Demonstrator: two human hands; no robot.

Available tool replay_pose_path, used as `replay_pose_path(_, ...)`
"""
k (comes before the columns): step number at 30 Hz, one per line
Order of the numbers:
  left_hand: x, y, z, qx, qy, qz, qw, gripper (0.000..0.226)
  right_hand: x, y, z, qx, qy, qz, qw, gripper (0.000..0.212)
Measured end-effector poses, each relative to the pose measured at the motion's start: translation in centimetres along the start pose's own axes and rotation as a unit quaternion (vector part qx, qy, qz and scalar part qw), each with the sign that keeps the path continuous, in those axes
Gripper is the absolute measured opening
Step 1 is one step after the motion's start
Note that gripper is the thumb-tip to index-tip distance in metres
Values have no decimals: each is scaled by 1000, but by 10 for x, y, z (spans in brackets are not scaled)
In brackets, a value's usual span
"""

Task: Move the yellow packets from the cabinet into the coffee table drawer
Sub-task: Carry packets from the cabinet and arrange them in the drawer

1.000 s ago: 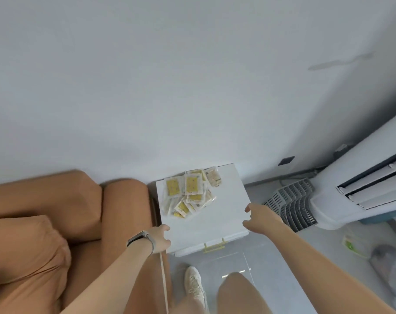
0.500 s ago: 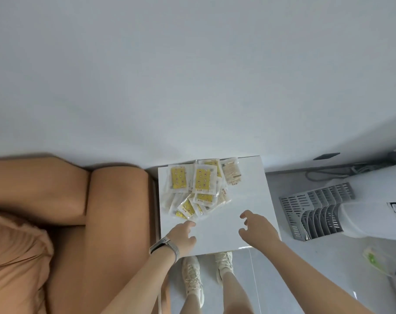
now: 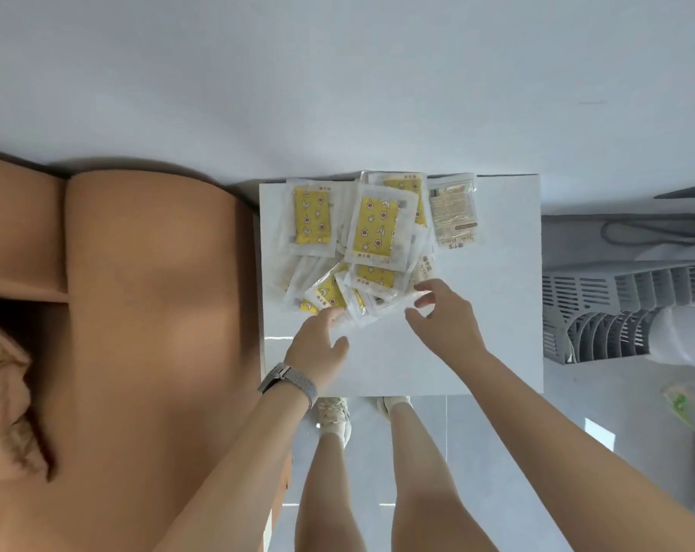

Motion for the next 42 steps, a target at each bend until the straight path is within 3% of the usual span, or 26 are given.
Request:
replay_pose_path(5, 17, 9, -14, 63, -26, 53, 996, 51, -31, 18, -38, 90, -32, -151, 984, 49)
replay_pose_path(11, 37, 22, -29, 93, -52, 76, 991, 51, -56, 18, -76, 95, -54, -100, 989, 69)
replay_pose_path(15, 42, 25, -36, 96, -52, 77, 991, 51, -60, 15, -85, 89, -65, -94, 989, 62)
replay_pose_path(21, 40, 25, -33, 95, -62, 78, 990, 51, -73, 20, -79, 103, -11, -61, 993, 47)
replay_pose_path(27, 38, 27, -29, 121, -50, 125, 983, 50, -75, 27, -57, 117, 18, -168, 979, 31)
replay_pose_path(31, 40, 32, -25, 143, -19, 187, 972, 56, -73, 31, -27, 66, 58, -250, 964, 18)
replay_pose_path(35, 49, 34, -21, 64, -24, 314, 947, 71, -72, 21, -4, -63, 90, -307, 945, 19)
replay_pose_path(38, 49, 38, -18, 20, -21, 418, 908, 63, -69, 16, 1, -139, 71, -377, 913, 17)
replay_pose_path(40, 42, 41, -20, 27, -19, 452, 892, 50, -65, 18, -3, -151, 27, -395, 906, 11)
replay_pose_path(42, 34, 45, -24, 36, -27, 455, 889, 41, -57, 22, -12, -98, -24, -352, 931, 16)
Point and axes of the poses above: each hand's wrist, its own z-axis away from the middle knuckle, its own y-axis out of the back of the hand, x = y × z, the point moved 4 cm from there along -z, towards the middle knuckle, and after that the axes turned 8 degrees about z, right-handed, at the moved point
